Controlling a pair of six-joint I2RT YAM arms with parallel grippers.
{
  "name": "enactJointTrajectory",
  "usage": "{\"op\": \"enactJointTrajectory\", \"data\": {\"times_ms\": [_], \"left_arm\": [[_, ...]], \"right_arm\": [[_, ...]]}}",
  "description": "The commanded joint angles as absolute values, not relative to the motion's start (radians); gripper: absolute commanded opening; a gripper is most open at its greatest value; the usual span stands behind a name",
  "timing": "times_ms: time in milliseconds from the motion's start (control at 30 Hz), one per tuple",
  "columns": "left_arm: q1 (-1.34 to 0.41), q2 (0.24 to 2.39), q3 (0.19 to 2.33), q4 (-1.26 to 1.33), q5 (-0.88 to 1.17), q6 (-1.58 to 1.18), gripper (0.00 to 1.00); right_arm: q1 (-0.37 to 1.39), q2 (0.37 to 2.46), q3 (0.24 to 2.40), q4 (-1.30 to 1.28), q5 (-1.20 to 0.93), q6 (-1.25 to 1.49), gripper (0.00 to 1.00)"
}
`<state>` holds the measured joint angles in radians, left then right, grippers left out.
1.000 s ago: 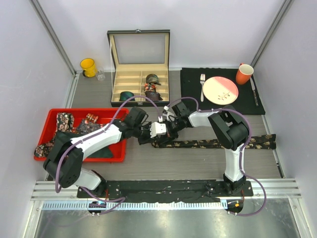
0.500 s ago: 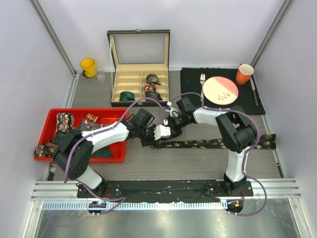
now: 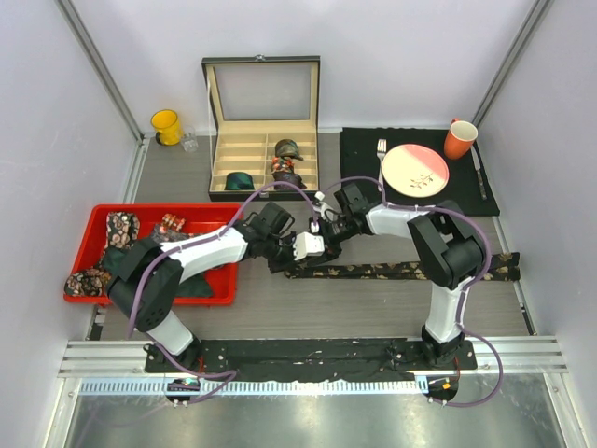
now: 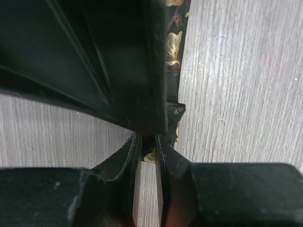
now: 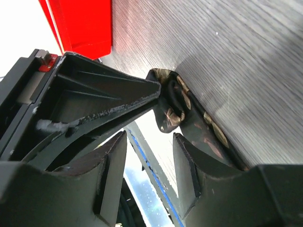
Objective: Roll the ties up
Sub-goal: Roll the tie at the center of the board.
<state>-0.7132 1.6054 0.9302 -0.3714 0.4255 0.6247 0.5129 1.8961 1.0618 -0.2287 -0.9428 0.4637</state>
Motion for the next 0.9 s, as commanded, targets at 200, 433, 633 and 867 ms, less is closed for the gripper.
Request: {"op": "enactJointTrajectory", "data": {"times_ms": [200,433,633,867], "left_arm": [[-0.715,1.611,0.960,-0.365,0.414,0.612,0.20],[-0.715,1.618,0.966,-0.367,0.408,0.607,0.20],[-0.716,1.620,0.968,-0.365,0.405,0.604,0.19],[-0.715,1.611,0.963,-0.362,0.416,0.592,0.19]], "right_arm": [[0.531,1.950,1.072,-0.160,-0.948,0.518,0.51],[0.543,1.965,1.066,-0.135,-0.982,0.538,0.47],[0.555,1.973,1.061,-0.123,-0.977,0.541,0.38],[0.552,1.985,1.103,-0.161,-0.963,0.512,0.03]]}}
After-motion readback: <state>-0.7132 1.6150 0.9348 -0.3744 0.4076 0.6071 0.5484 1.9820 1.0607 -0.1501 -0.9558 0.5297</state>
